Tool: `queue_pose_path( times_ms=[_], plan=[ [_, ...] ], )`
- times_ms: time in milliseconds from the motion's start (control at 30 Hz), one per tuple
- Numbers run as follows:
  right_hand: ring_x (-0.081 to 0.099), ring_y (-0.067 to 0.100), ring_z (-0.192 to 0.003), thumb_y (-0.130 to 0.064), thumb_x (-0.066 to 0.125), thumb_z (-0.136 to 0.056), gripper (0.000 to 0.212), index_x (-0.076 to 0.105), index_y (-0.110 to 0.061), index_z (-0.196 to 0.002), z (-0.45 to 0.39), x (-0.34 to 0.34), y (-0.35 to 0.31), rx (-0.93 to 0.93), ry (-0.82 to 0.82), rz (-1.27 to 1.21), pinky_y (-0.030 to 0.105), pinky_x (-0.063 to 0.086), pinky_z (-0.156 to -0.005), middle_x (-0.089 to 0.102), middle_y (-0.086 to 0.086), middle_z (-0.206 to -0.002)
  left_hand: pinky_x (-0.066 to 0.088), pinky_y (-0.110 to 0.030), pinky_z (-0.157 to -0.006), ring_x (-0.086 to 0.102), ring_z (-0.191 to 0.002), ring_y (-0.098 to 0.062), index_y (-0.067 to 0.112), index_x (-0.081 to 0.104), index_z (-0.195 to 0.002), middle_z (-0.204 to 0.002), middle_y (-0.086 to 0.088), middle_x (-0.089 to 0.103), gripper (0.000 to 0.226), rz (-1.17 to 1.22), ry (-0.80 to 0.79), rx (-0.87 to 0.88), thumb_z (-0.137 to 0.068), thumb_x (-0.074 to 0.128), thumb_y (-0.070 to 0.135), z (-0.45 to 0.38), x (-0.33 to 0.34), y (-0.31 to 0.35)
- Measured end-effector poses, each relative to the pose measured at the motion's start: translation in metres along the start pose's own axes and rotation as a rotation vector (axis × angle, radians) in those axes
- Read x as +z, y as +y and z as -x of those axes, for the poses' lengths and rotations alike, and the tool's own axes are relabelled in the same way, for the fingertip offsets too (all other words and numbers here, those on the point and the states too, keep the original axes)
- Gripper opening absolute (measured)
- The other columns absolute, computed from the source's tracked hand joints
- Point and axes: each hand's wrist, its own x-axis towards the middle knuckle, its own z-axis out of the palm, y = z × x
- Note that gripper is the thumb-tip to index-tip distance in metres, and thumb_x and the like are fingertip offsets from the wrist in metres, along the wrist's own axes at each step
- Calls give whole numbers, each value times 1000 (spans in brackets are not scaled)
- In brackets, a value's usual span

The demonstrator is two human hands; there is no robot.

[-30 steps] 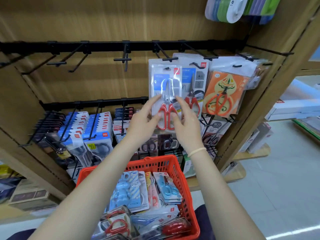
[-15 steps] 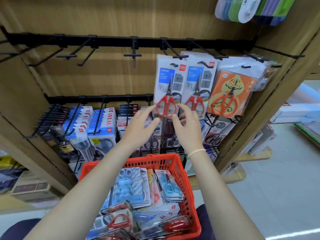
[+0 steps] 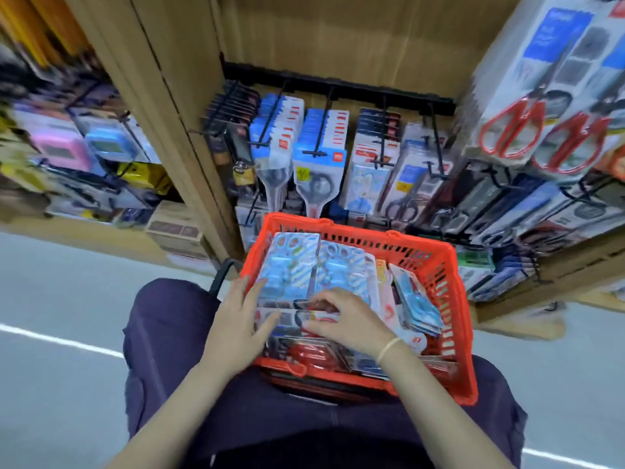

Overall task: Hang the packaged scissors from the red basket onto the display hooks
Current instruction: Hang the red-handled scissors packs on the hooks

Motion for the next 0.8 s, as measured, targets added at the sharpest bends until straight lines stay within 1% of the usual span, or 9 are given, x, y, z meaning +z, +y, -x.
queue_pose_path(
  times_ms=[100,167,267,333,467,533,667,733,800],
  plan=[
    [54,12,-109,-67,73,-71,49,67,-34,-106,5,10,-3,14,-60,58,25,41,-97,66,-9,-109,23,-45,-125,17,-156,-31,4,44,-152,-165,-16,28,89,38,-43,-64,-91,39,69,10,12,-9],
    [49,9,-115,-73,72,-65,48,64,-42,-101,8,8,-3,27,-99,50,23,37,-100,61,-11,-115,18,-46,-127,7,-159,-27,6,37,-156,-169,-12,18,95,93,-73,-115,-88,35,72,7,12,-8],
    [38,4,-126,-49,86,-72,45,68,-32,-109,13,8,-3,51,-208,66,20,29,-109,47,-11,-127,12,-39,-128,-2,-159,-18,13,28,-161,-172,-5,8,99,155,-98,-142,-84,29,76,7,7,-4],
    [43,6,-123,-38,86,-77,38,69,-24,-109,11,12,-1,51,-169,115,23,34,-110,46,-9,-125,10,-36,-127,-5,-158,-13,17,26,-161,-172,0,6,100,202,-112,-157,-83,31,79,9,4,-3],
    [56,3,-94,-30,81,-84,38,60,-24,-115,5,17,-1,112,-75,152,7,36,-79,50,-10,-108,8,-38,-128,-9,-157,-8,25,26,-162,-172,6,3,101,254,-136,-161,-78,41,81,9,-1,-5],
    [60,-3,-86,-32,78,-87,42,56,-23,-122,5,16,-2,140,-100,142,10,37,-70,53,-16,-106,8,-38,-128,-9,-157,-6,27,26,-161,-172,8,2,103,262,-146,-171,-76,43,82,9,-2,-6],
    [49,20,-134,-43,71,-91,54,57,-21,-138,6,19,3,193,-132,206,27,37,-104,57,-1,-141,9,-40,-128,-8,-157,-6,30,26,-161,-172,9,1,105,279,-156,-190,-73,46,84,9,-3,-2],
    [44,21,-140,-44,70,-91,56,58,-19,-140,7,23,6,212,-122,181,28,33,-111,54,1,-147,8,-43,-127,-8,-157,-8,29,25,-161,-172,7,1,109,261,-159,-184,-70,47,85,8,-4,-1],
    [52,20,-134,-43,71,-91,54,60,-18,-139,9,26,5,195,-89,173,26,34,-110,60,2,-142,8,-45,-127,-8,-158,-9,30,22,-162,-172,6,2,112,248,-165,-178,-69,47,87,8,-5,0]
  ],
)
